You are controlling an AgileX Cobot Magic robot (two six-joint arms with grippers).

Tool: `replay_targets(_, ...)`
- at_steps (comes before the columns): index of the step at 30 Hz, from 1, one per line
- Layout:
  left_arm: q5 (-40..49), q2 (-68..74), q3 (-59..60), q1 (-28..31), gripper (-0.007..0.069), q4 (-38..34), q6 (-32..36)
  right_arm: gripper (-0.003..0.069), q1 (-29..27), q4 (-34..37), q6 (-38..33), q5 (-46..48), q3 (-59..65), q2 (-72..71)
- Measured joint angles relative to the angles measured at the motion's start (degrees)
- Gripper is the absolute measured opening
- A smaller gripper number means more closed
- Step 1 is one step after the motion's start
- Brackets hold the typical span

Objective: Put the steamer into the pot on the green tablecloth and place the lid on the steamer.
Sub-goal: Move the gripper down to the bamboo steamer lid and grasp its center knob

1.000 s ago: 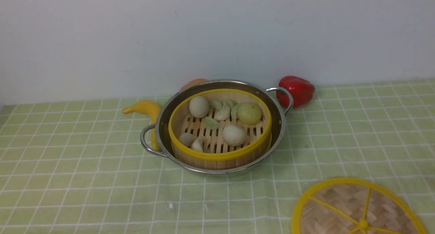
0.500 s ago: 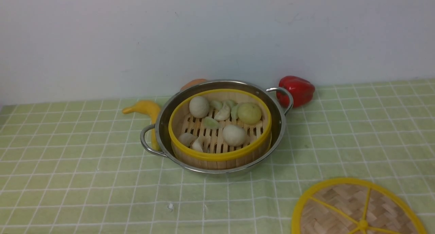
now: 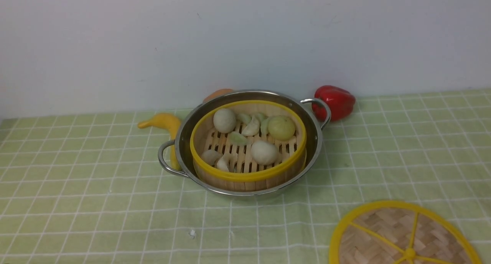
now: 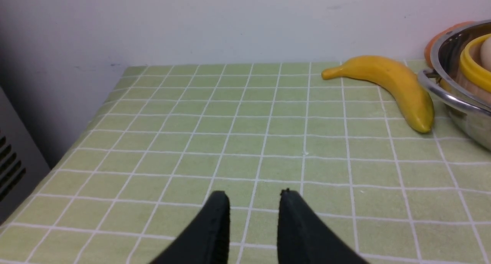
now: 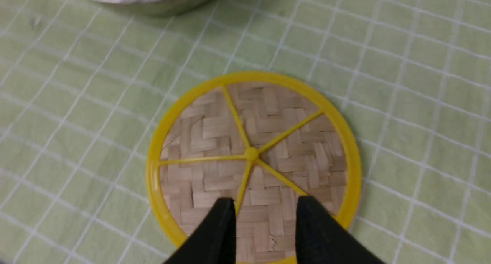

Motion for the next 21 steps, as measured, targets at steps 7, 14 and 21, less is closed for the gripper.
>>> replay_targets(7, 0.0, 0.0, 0.0, 0.0, 0.02, 0.0, 0.0, 0.024, 0.0, 14.06, -10.31, -4.05, -0.87, 19.17)
replay_targets(14, 0.0, 0.0, 0.0, 0.0, 0.0213, 0.0, 0.0, 0.0283, 2.98, 8.66, -6.52, -5.23, -3.58, 31.22)
replay_targets(21, 0.0, 0.0, 0.0, 0.0, 0.0232, 0.0, 0.0, 0.0331, 16.36, -8.99, 7.2, -5.36, -7.28, 40.42)
